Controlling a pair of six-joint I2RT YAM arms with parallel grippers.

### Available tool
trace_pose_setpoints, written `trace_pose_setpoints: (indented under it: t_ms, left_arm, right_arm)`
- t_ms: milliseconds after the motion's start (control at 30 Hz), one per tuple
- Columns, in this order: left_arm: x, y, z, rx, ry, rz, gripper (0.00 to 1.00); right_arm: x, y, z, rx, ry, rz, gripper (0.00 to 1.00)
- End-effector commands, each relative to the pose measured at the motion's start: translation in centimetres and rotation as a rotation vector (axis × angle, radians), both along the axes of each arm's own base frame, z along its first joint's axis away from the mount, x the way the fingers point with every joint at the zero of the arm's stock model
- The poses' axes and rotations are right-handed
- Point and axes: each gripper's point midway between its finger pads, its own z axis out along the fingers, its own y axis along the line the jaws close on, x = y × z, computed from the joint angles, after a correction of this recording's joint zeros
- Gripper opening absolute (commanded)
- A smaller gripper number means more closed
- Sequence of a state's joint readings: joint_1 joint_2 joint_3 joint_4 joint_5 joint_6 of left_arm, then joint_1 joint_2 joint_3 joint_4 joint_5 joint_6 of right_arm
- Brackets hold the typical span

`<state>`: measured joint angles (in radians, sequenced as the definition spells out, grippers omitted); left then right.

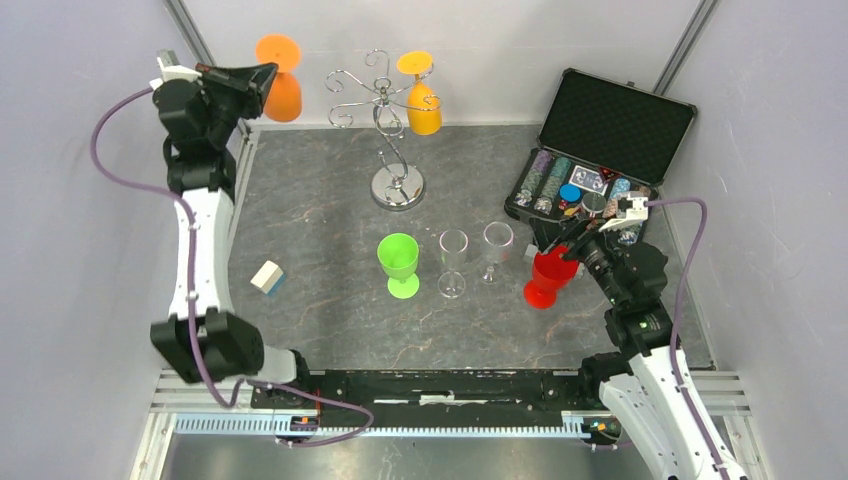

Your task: Take the wine glass off the wine glass rack

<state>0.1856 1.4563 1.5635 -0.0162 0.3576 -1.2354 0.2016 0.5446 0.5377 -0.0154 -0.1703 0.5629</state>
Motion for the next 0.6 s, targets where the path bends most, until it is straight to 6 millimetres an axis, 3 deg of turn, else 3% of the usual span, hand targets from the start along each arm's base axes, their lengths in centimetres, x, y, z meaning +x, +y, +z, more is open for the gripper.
trace_pose_setpoints:
  t_ms: [0,133,367,567]
  left_arm:
    - [-6.7,-2.5,-0.5,0.181,0.001,-0.107,0.02]
    - [-12.1,-4.1,-1.5,0.258,0.003,-0.162,0.02]
    - [-20.9,-6.9,-5.6,0.372,0.078,-0.28,0.02]
    - [-25.4,-11.4,-2.8,0.204,-0.066,-0.553,0.02]
  right_arm:
    - [-0.8,2.8,2.9,0.066,-0.131,0.171,0.98]
    - [-1.5,4.0,4.1,0.136,-0.171,0.245,0.98]
    - [-2.7,5.6,7.1,0.245,-0.244,0.337,0.98]
    - [-3.2,9.1,8.7,0.307,-0.248,0.429,0.98]
